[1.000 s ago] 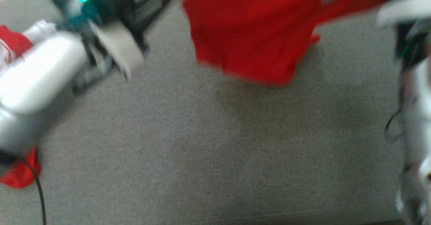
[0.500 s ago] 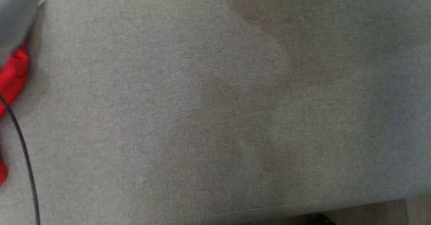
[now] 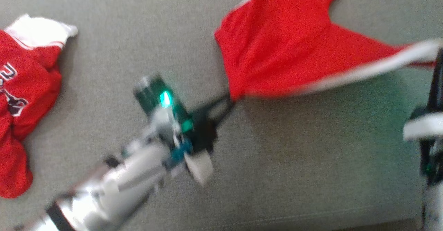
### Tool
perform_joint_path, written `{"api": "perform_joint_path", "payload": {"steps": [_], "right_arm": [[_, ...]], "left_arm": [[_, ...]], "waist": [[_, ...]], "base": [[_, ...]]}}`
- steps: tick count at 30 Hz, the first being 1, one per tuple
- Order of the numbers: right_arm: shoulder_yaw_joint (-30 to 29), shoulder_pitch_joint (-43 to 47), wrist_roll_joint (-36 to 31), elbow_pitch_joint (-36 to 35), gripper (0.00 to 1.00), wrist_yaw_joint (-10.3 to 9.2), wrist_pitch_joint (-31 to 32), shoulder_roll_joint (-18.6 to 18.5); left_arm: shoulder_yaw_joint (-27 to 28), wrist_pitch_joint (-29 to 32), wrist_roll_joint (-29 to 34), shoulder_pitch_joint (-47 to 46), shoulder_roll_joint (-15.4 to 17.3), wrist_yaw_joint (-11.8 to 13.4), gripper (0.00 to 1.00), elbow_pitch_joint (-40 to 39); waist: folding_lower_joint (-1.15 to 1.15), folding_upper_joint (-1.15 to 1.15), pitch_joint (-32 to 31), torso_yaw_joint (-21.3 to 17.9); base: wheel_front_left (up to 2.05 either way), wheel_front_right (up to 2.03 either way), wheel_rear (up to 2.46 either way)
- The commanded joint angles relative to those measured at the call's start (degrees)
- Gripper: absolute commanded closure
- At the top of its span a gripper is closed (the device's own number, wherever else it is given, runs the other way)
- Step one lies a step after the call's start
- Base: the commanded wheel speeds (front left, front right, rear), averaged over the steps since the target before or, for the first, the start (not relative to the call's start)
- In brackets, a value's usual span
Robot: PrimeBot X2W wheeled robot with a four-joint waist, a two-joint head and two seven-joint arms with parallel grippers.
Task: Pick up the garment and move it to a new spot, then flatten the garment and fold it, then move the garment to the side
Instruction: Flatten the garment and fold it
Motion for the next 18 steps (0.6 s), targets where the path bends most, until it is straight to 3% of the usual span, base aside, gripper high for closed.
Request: {"api": "perform_joint_path", "payload": {"steps": [1, 11, 18], "right_arm": [[0.38, 1.75, 0.05, -3.82, 1.0, 0.37, 0.84, 0.5], [-1.87, 20.54, -1.54, -19.55, 1.0, 0.37, 5.85, 4.48], [-4.47, 27.48, -2.62, -29.97, 1.0, 0.37, 11.11, 5.61]], "left_arm": [[1.71, -0.28, 0.91, 0.23, 0.95, 0.75, 1.0, -1.71], [-0.74, -0.28, 3.24, 16.81, 2.25, 5.8, 1.0, 0.71], [1.48, -0.28, -1.44, 23.15, 2.47, 7.15, 1.0, -2.82]], "waist": [[0.0, 0.0, -3.28, -0.59], [0.0, 0.0, -8.61, -2.64], [0.0, 0.0, -9.79, -2.23]], "base": [[0.0, 0.0, 0.0], [0.0, 0.0, 0.0], [0.0, 0.0, 0.0]]}}
